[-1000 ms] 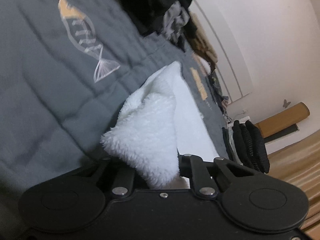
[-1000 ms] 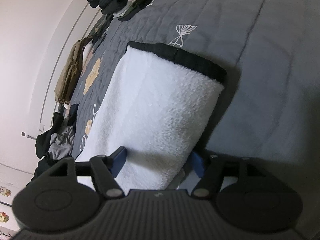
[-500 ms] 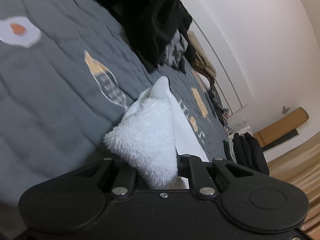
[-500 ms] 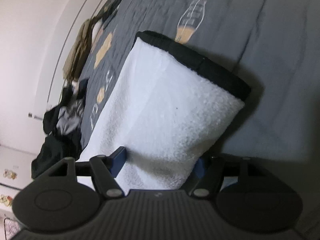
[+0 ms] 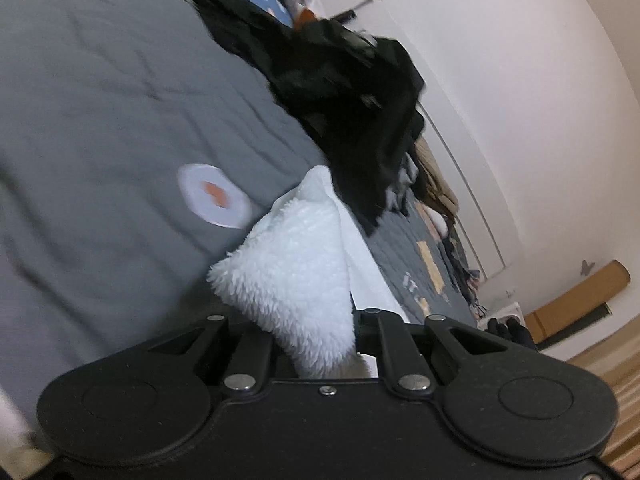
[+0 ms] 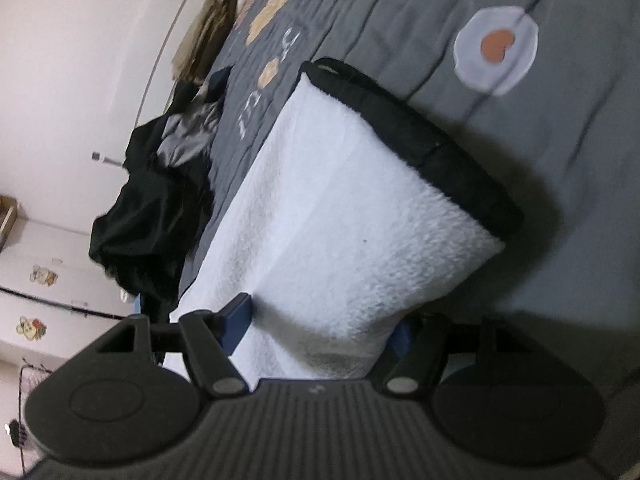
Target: Fold clothes
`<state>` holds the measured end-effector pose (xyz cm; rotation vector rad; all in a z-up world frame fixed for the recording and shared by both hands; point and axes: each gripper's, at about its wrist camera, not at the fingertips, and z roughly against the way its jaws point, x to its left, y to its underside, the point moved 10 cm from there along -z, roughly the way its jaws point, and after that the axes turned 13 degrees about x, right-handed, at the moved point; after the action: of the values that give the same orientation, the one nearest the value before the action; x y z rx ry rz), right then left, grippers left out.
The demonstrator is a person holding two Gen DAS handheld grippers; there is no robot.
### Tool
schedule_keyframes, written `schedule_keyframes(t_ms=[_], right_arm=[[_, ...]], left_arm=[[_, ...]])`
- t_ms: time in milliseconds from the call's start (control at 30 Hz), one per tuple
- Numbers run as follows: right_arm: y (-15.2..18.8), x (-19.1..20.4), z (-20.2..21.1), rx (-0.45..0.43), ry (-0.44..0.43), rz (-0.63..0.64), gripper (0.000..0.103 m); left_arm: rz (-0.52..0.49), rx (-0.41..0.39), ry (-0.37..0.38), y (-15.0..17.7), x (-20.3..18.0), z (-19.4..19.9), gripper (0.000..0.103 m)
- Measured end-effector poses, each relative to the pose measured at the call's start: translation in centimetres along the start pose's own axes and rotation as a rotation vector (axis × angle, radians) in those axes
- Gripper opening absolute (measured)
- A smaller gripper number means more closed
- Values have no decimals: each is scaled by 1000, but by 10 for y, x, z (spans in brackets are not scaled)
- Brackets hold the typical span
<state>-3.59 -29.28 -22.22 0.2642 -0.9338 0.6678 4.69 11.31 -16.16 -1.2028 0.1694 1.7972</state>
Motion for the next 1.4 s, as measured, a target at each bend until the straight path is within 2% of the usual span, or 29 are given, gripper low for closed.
schedule_keyframes(t_ms=[133,167,200,233,267,367,433,500,567,633,800,900,1033,1233,1300,1400], right_arm=[[16,1,1,-24,43,38,69],[17,0,3,-35,60,42,68],[20,-3,7,-37,74,46,68],[21,-5,11,-38,98,64,68],[21,-6,15,-39,122,83,68],[22,-9,28,-44,193,138,69],[23,-12,37,-75,261,176,69],[22,-15,49,-89,288,197,69],[20,-14,60,-103,305,221,69],[17,-8,70,-127,322,270,69],[5,28,87,-197,360,450,69],[-2,53,83,-184,353,537,69],[-14,82,64,-168,348,601,69],[-33,113,19,-128,384,726,69],[-35,117,10,-123,370,741,69],[-36,118,1,-124,334,741,69]], left_arm=[[-25,63,-41,7,15,5,15],[-30,84,-59,11,19,5,20],[-38,91,-88,13,24,8,29],[-47,95,-120,15,29,12,32],[-69,92,-153,13,33,17,35],[-134,54,-267,4,43,37,51],[-158,-2,-342,-8,49,54,54],[-173,-49,-391,-21,54,71,55],[-182,-55,-373,-29,49,78,56],[-217,-54,-352,-33,38,78,61],[-440,-34,-322,-21,-11,57,69],[-559,-28,-283,-12,-43,36,73],[-616,-18,-257,-13,-69,10,73],[-672,2,-328,-38,-67,-26,73],[-697,10,-375,-46,-65,-34,73],[-757,12,-391,-51,-69,-37,73]])
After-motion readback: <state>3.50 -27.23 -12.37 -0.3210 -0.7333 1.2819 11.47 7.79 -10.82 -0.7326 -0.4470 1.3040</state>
